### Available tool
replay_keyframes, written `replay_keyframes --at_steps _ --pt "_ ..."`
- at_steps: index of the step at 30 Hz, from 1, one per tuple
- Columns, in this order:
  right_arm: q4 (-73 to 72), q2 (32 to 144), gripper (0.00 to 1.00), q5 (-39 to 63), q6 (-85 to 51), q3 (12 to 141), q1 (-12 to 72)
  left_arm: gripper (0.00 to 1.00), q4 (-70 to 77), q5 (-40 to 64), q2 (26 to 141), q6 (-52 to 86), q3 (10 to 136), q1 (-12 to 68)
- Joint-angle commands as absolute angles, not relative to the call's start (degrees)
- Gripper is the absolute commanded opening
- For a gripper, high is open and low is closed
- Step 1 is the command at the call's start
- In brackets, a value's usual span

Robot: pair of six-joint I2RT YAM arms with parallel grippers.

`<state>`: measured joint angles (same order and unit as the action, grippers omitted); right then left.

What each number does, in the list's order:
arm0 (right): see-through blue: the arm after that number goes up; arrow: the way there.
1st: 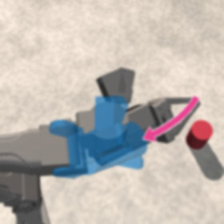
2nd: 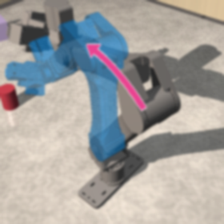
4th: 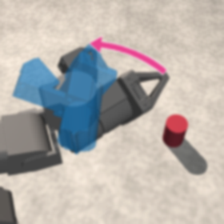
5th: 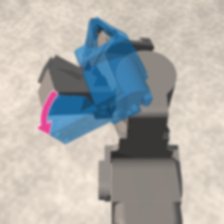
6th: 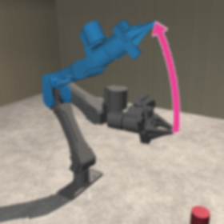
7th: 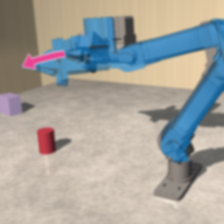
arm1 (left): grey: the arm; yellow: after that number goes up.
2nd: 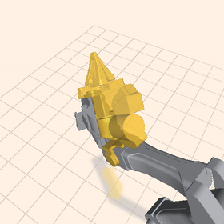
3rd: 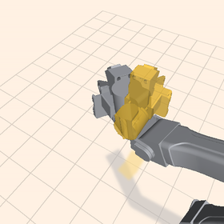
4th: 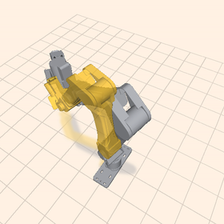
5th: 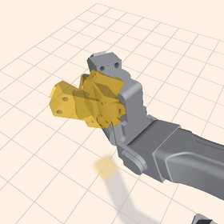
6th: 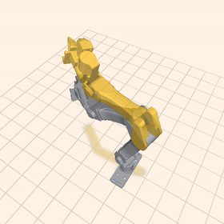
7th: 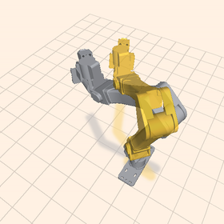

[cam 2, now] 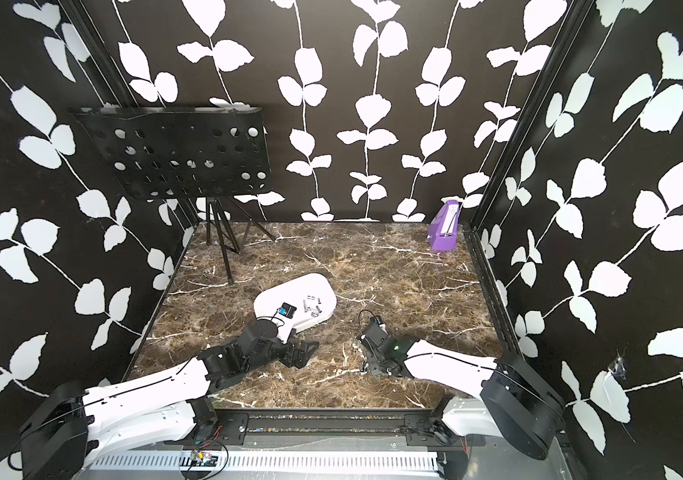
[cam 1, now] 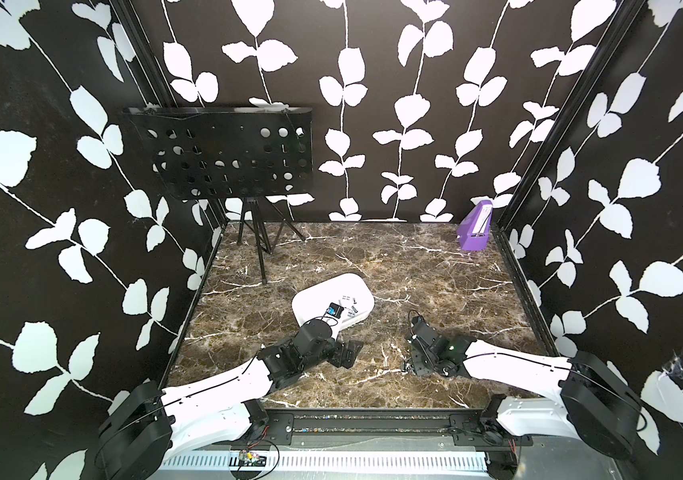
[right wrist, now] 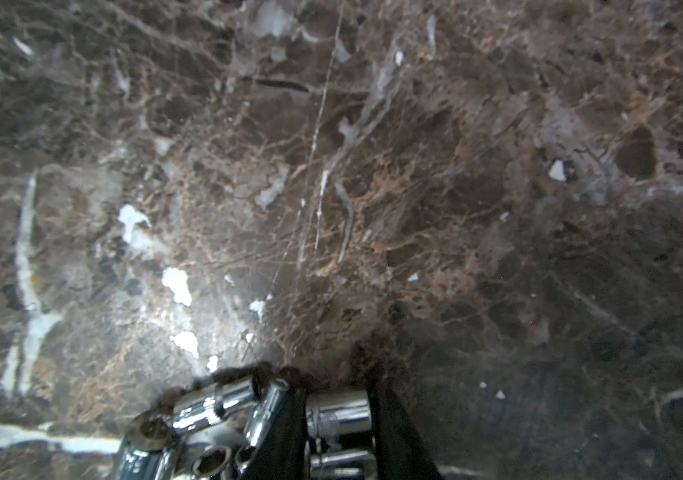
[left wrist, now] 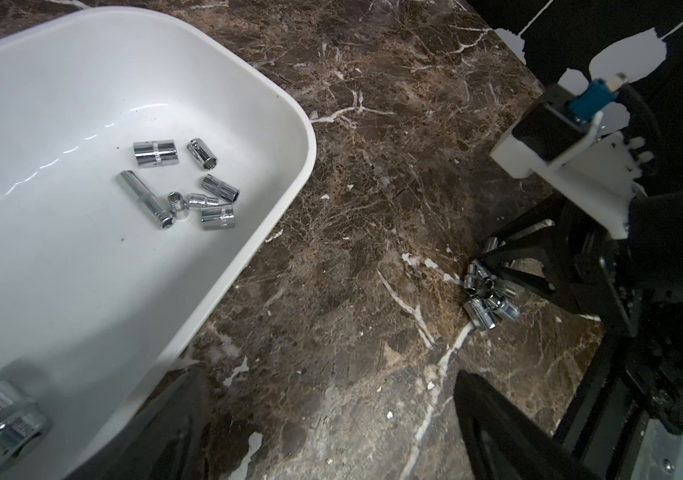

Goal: Put the socket on the desktop into the storage box
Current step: Pick up the socket head from the center of the board.

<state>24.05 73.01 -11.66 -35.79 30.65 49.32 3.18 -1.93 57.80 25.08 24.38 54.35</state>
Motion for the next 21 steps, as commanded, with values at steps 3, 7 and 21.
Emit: replay_keyframes --at_steps 3,7,21 --pt "23.9 74.4 0.24 -11.8 -36.1 30.9 48.7 0.93 3.2 -1.6 56.9 25.5 25.7 54.6" --pt "23.9 73.5 0.21 -11.9 -35.9 30.8 48.6 0.93 3.3 -1.7 56.7 25.5 25.5 54.6" --pt "22.7 54.6 0.14 -15.5 -34.4 27.7 48.6 0.94 -1.2 -13.1 49.0 25.9 23.9 54.6"
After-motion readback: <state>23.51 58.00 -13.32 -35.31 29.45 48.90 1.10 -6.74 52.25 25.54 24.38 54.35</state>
